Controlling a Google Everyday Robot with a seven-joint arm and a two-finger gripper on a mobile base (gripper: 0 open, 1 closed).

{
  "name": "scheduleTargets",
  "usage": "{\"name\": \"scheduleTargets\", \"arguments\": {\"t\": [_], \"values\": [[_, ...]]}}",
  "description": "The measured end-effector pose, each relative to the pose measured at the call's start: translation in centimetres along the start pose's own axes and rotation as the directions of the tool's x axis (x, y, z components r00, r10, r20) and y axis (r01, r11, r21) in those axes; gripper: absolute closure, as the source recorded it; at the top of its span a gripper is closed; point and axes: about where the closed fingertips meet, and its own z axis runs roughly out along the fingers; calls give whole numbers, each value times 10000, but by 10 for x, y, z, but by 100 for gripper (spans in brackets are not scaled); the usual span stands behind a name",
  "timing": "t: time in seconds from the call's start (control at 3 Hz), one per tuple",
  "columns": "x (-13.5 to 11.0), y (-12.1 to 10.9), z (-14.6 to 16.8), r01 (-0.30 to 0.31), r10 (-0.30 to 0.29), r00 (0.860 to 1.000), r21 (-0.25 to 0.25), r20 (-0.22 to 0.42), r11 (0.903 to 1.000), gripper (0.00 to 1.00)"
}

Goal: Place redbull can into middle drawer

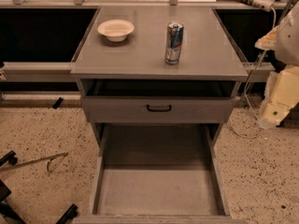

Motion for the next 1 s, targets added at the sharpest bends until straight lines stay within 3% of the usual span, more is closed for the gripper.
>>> {"name": "scheduleTargets", "arguments": {"t": [0.33,0.67,1.0], "values": [[0,0,0,0,0,10000,6,3,10000,0],[-13,-29,35,-206,207,9988,-29,434,9998,0],[-32,-86,88,-1047,1053,9849,-117,1371,9944,0]]}}
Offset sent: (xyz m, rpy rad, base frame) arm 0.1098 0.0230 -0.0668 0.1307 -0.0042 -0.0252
